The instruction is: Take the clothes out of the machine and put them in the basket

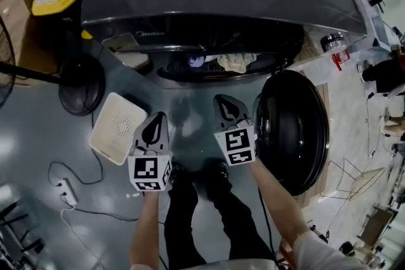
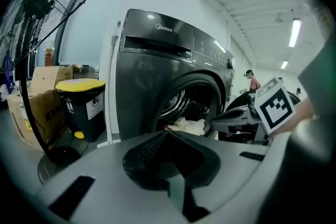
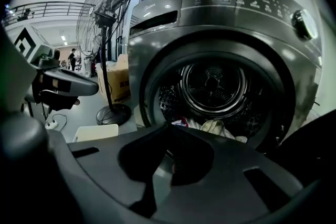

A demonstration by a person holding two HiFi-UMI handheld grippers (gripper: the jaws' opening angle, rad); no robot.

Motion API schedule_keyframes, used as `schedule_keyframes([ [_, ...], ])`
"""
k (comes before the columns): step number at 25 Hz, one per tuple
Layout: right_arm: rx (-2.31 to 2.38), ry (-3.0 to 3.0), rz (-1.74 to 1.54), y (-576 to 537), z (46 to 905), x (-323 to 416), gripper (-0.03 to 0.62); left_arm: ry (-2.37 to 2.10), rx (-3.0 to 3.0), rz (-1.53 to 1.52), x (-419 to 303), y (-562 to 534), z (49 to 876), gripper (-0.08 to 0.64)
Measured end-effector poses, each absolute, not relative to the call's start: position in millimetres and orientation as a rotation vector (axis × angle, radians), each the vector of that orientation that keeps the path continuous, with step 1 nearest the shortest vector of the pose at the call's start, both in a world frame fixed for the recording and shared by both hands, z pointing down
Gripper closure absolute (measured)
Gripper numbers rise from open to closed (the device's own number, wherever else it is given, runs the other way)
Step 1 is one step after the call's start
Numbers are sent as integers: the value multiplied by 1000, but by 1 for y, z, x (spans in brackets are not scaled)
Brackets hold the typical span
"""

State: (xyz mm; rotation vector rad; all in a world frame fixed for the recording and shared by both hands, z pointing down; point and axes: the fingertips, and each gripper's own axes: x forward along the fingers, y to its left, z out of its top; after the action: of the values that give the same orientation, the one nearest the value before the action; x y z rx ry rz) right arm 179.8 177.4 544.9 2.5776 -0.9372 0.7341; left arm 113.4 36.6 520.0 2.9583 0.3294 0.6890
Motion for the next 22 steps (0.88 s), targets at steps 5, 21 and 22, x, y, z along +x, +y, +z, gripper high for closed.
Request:
schedule_keyframes([
  [5,2541,-940,744,175,585,184,568,322,2957,707,112,32,553,541],
  [21,1657,-889,292,139,678,232,566,334,2961,699,122,26,585,541],
  [22,1584,-887,269,140,683,234,566,335,2963,699,121,25,586,541],
])
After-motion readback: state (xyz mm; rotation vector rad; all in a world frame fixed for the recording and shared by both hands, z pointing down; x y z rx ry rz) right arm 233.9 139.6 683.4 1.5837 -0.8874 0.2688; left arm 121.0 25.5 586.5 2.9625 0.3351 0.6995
